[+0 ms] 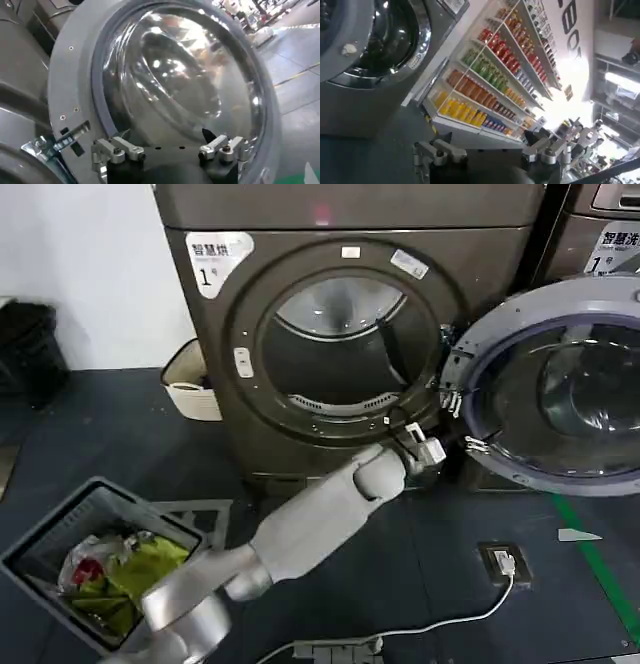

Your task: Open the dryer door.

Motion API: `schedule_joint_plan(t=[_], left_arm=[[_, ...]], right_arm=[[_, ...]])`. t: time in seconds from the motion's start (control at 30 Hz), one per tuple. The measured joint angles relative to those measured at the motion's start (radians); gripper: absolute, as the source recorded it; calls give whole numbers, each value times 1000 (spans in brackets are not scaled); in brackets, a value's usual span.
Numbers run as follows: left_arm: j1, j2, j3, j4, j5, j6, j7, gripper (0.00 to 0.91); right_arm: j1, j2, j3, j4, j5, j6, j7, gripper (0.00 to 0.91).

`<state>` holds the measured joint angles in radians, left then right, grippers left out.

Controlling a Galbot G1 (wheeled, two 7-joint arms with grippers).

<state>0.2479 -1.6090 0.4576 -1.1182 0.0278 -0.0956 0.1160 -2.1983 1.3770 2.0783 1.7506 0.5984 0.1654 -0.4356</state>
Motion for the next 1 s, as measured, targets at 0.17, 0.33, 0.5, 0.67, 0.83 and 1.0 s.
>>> schedule_joint_plan(t=[0.17,0.33,0.5,0.67,0.83,1.0], left_arm=[[8,0,0,-12,-1,1,2,907],[18,0,8,-47,-11,17,16,907],[26,0,25,-115,-36,48,28,907],[47,0,26,-230,-87,112,23,907],[84,43,41,-395,-145,178,22,907],[126,276,29,-545,-196,200,30,907]], right_arm=[[4,-5,-9,5,0,-8,0,907],[10,-8,-21,12,-3,-20,0,907],[11,-10,-26,24,-6,-34,0,907],[13,-10,-26,25,-11,-36,-2,907],[22,-9,-26,28,-29,-75,21,907],[40,-3,-30,49,-38,-152,66,907]])
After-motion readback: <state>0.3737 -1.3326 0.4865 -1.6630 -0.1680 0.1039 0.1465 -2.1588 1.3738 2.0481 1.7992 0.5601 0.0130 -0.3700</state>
